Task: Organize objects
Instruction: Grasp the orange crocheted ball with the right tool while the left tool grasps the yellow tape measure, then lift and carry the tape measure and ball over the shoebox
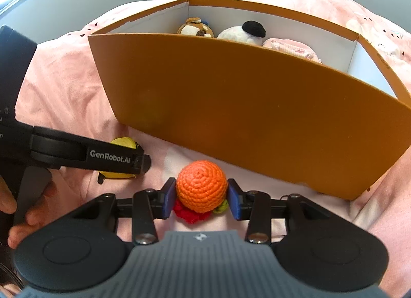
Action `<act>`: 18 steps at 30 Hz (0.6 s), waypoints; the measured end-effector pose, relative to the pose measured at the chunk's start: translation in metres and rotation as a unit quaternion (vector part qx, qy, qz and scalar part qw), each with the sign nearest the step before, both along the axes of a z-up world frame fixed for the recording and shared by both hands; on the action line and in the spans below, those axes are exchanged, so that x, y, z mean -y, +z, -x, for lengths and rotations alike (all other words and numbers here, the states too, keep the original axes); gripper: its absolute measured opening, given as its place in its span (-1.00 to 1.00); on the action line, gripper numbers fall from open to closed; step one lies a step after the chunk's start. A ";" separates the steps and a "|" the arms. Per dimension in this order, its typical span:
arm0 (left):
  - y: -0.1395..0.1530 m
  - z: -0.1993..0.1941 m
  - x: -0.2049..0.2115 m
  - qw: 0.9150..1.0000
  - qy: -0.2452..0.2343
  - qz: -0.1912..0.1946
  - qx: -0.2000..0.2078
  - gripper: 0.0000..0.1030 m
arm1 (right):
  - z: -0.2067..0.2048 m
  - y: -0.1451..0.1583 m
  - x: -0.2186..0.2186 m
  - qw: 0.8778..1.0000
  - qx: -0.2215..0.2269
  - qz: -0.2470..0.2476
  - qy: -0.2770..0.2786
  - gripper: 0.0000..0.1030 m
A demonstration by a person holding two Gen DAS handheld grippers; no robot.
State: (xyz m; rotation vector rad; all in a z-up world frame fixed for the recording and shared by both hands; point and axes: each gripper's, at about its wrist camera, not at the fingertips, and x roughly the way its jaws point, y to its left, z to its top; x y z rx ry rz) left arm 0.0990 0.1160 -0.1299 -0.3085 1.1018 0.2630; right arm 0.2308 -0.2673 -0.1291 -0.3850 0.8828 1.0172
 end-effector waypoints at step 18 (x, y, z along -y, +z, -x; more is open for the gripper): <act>0.089 0.042 0.009 0.990 -0.095 0.009 0.106 0.19 | 0.007 0.072 0.022 0.996 0.030 -0.076 0.028 -0.16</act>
